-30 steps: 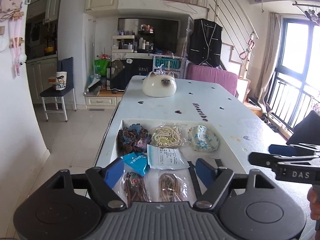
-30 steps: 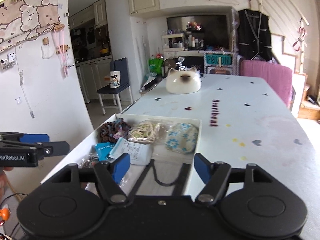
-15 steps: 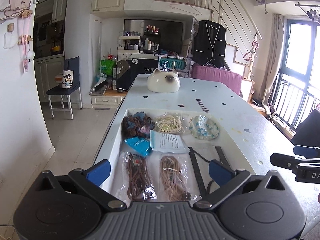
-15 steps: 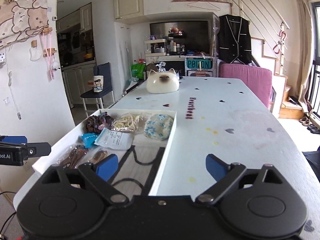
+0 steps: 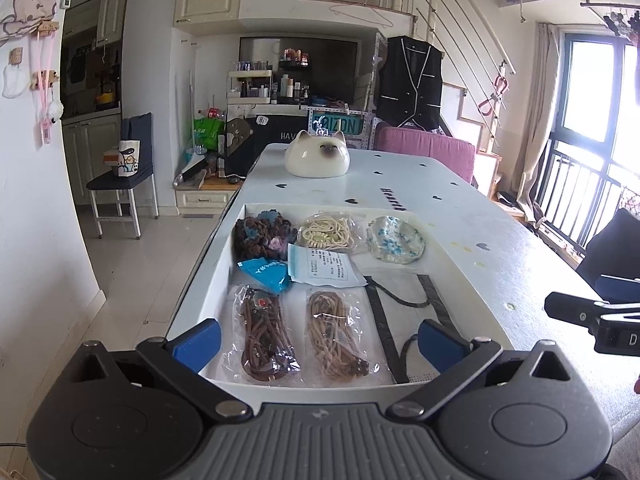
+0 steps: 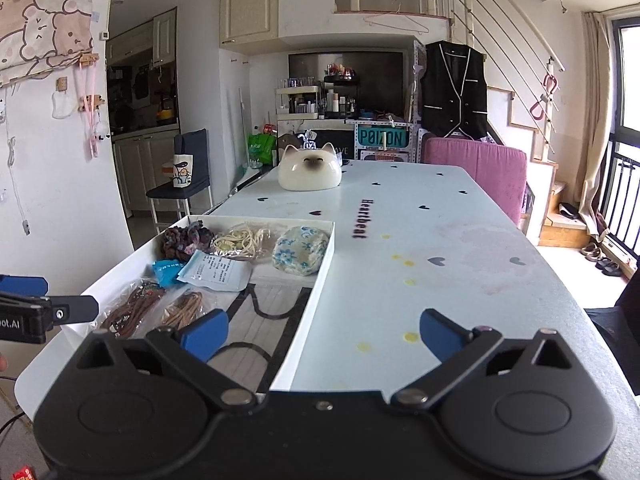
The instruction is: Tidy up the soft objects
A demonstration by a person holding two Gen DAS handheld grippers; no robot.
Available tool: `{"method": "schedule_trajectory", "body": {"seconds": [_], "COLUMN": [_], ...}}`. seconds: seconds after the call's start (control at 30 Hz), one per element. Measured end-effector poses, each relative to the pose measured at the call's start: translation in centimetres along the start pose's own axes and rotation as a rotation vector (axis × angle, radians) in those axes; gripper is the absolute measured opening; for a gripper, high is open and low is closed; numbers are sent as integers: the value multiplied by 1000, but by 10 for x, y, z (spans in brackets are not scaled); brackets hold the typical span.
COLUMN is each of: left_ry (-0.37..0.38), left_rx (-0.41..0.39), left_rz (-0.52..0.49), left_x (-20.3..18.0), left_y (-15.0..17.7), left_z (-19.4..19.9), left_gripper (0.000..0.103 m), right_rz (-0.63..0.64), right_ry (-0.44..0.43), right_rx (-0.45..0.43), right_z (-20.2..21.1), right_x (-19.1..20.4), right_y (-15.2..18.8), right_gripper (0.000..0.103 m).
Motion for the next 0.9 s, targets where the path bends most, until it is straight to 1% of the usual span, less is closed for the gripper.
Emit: {"method": "schedule_trajectory", "body": {"seconds": [0.9], "left_ry": [2], "left_rx": [-9], "left_rz": [-4], "left_x": [-5], "left_y": [0], "left_z": [5], "left_gripper": [103], "right_rz": [0], "right_ry": [3], "right_rx": [-13], "right_z": [7], "right_x": [1], "right_y": [-4], "right_gripper": [103]}}
Point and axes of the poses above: each gripper's, at about its wrist camera, not at the fingertips, and z roughly against the way its jaws point, x to its left, y to its underside, the point moved 7 cm from there along -z, roughly the way its jaws point, and after that the axes turned 11 degrees about -x, right-handed, at the moved point
